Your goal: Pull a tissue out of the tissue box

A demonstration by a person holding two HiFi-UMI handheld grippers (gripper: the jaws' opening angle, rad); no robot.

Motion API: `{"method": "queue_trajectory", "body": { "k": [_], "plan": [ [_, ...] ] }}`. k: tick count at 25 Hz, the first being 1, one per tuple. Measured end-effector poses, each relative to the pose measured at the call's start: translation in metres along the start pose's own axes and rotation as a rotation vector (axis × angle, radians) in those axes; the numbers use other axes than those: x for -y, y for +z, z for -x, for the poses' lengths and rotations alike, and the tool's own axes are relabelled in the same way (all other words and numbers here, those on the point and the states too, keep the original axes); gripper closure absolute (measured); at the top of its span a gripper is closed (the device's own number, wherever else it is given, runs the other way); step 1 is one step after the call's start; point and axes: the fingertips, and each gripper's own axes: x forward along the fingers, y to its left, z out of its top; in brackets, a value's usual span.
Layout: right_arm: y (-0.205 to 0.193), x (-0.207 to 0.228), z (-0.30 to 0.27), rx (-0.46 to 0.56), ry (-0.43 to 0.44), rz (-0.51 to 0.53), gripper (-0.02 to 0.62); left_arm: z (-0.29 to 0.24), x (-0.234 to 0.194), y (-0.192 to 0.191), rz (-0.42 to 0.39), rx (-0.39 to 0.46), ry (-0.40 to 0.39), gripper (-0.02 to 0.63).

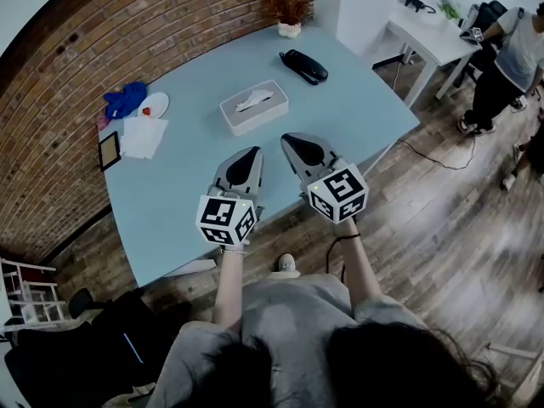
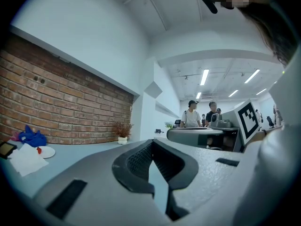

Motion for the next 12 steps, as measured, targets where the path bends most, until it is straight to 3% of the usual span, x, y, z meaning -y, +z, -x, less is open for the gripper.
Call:
{"method": "queue_trajectory", "body": {
  "k": [12],
  "plan": [
    [-0.01,0.031,-0.026,-0.013,-0.003,-0.026,0.597,-0.034,-0.022,-0.011,0.02,-0.036,0.002,0.603]
  ]
}}
